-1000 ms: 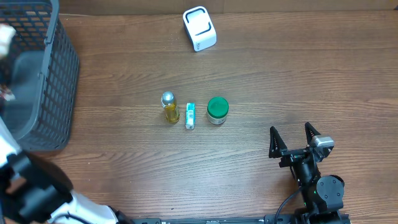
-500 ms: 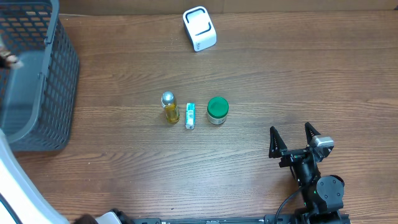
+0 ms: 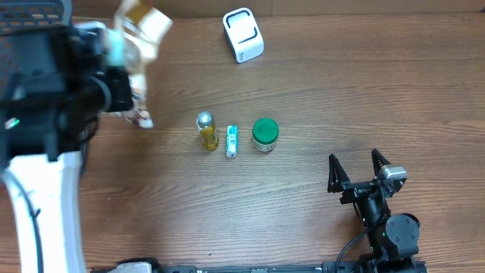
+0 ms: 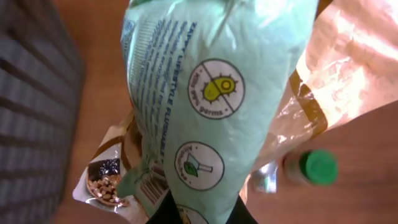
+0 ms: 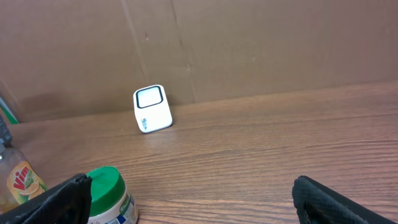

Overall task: Scan the item barcode
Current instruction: 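Lift the snack bag past the scanner and lay it left of the bottle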

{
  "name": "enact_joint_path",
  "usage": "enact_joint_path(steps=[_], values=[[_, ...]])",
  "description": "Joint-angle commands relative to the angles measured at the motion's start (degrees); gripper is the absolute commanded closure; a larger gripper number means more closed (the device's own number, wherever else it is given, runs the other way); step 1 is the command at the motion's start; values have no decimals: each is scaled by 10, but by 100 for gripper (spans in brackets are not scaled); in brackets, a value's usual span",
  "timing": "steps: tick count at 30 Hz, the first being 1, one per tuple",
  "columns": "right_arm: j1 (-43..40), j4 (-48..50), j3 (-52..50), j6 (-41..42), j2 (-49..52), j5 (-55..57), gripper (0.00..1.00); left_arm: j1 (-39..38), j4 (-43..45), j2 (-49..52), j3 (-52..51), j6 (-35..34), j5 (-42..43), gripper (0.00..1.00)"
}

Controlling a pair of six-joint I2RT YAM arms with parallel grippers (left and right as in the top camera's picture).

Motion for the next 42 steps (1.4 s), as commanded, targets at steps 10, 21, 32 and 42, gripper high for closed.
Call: enact_joint_path(steps=[10, 21, 32, 42], values=[[-1, 3, -6, 0, -1, -3, 0, -99, 134, 52, -236, -134, -199, 96], [-1, 3, -6, 0, -1, -3, 0, -115, 305, 79, -428, -148, -200, 96], [-1, 3, -6, 0, -1, -3, 0, -115, 324, 111, -455, -129, -168, 56], [-1, 3, -6, 0, -1, -3, 0, -114, 314, 114, -446, -103, -124, 0]])
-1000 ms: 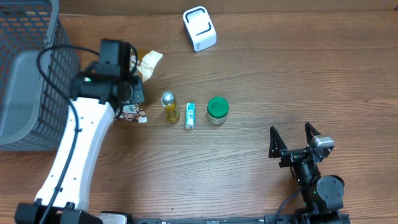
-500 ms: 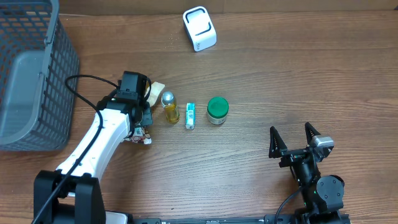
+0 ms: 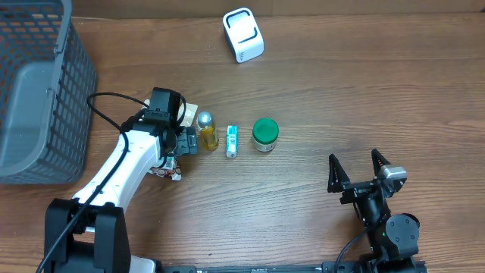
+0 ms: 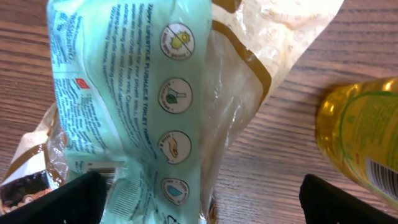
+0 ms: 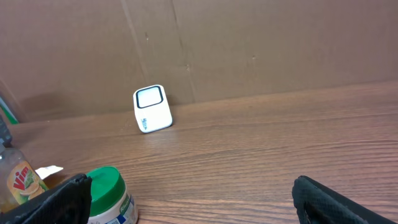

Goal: Scan the item barcode

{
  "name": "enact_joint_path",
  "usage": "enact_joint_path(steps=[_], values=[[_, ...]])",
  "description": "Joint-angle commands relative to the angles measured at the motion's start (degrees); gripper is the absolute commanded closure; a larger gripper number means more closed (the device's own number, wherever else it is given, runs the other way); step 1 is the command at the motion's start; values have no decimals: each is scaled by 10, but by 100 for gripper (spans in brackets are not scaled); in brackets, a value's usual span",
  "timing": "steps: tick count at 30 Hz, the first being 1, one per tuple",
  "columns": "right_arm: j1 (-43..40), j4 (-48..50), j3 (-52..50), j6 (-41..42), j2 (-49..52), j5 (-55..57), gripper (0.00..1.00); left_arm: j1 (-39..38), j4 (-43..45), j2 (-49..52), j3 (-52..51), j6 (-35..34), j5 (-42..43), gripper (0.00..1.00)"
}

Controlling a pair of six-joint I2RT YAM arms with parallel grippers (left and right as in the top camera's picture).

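A mint-green wipes pack (image 4: 124, 93) lies on the wood on top of a clear, brown-trimmed snack bag (image 4: 261, 56). My left gripper (image 4: 199, 202) stands open over their near end, its fingers wide on either side, gripping nothing. In the overhead view the left gripper (image 3: 173, 148) covers most of both; only a corner of the snack bag (image 3: 167, 172) shows. The white scanner (image 3: 242, 34) stands at the back of the table. My right gripper (image 3: 356, 168) rests open at the front right, well away from everything.
A yellow bottle (image 3: 206, 133), a small blue-white tube (image 3: 232, 141) and a green-lidded jar (image 3: 264, 134) stand in a row right of the left gripper. A grey mesh basket (image 3: 38, 91) fills the back left corner. A cardboard wall (image 5: 249, 43) backs the table.
My left gripper was shut on the mint-green pack, held high at the back left. It is now low beside the yellow bottle and open, with pack and bag lying on the table. The right arm is unchanged.
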Motion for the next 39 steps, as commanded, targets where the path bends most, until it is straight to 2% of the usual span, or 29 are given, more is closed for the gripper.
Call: enact_joint_path(steps=[1, 5, 12, 18, 24, 32, 39], values=[[-1, 3, -6, 0, -1, -3, 0, -4, -13, 4, 12, 12, 15, 0], [-1, 3, -6, 0, -1, -3, 0, -3, -45, 0, 53, 13, 15, 0], [-1, 3, -6, 0, -1, -3, 0, -3, -116, 0, 158, 62, 15, 0], [-1, 3, -6, 0, -1, -3, 0, -3, -168, 0, 246, 63, 16, 0], [-1, 3, -6, 0, -1, -3, 0, 5, -182, 0, 311, 63, 15, 0], [-1, 3, -6, 0, -1, -3, 0, 67, -153, 1, 329, 37, 68, 0], [-1, 3, -6, 0, -1, -3, 0, 114, -160, 1, 329, 37, 58, 1]])
